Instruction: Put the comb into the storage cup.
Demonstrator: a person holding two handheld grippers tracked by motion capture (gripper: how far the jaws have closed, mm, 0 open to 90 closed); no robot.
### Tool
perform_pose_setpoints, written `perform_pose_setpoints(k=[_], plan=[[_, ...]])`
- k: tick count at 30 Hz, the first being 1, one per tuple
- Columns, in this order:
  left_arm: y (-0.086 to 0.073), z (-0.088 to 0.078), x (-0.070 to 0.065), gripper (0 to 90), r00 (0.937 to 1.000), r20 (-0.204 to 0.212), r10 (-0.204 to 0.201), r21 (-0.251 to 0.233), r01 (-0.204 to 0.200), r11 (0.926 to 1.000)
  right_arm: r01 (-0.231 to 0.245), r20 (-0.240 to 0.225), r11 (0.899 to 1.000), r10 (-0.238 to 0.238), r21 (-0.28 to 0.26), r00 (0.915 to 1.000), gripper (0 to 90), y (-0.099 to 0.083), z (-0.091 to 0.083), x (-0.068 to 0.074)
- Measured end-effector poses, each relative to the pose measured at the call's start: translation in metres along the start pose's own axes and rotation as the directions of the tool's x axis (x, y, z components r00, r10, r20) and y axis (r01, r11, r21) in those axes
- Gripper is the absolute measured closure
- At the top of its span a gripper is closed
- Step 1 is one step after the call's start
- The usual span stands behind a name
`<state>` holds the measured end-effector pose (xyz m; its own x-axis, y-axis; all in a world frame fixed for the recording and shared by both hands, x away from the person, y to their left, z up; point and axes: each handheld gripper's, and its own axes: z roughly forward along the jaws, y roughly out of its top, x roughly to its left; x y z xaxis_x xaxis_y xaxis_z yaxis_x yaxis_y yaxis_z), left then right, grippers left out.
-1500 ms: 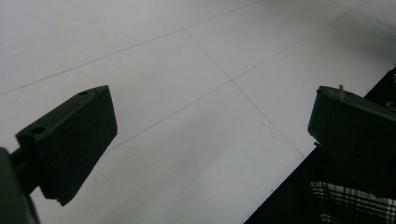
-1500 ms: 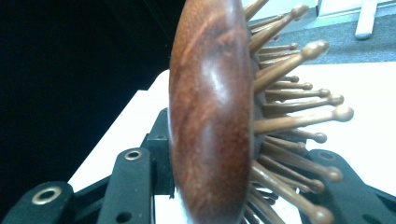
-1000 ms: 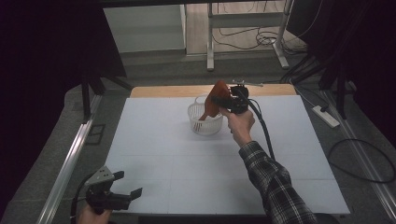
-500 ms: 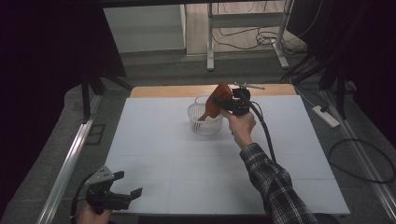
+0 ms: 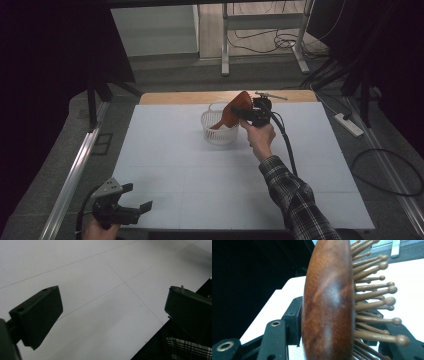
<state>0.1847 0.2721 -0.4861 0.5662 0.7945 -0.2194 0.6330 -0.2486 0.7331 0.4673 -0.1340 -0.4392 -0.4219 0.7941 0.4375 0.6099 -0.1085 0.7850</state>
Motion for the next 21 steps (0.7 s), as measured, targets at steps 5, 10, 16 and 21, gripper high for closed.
perform_pose_setpoints(k=[5,10,16,21], plan=[[0.0000,0.0000,-0.0002,1.6,1.0000,-0.001,0.001,0.000,-0.001,1.0000,0.004,0.032,1.000,-0.004,0.007,0.9995,42.0,-0.0015,0.0001,-0.0018],[0.0001,0.0002,0.0000,1.6,1.0000,0.000,0.000,0.002,0.000,1.0000,0.016,0.037,1.000,-0.016,0.009,0.9992,40.7,-0.0021,-0.0007,-0.0019],[0.0000,0.0001,0.0003,1.7,1.0000,0.001,-0.002,0.002,0.002,1.0000,0.019,0.045,1.000,-0.020,0.016,0.9988,38.9,-0.0020,-0.0005,-0.0039],[0.0000,0.0002,0.0003,1.7,1.0000,0.001,-0.002,0.003,0.002,1.0000,0.024,0.045,1.000,-0.025,0.019,0.9987,38.3,-0.0018,-0.0006,-0.0041]])
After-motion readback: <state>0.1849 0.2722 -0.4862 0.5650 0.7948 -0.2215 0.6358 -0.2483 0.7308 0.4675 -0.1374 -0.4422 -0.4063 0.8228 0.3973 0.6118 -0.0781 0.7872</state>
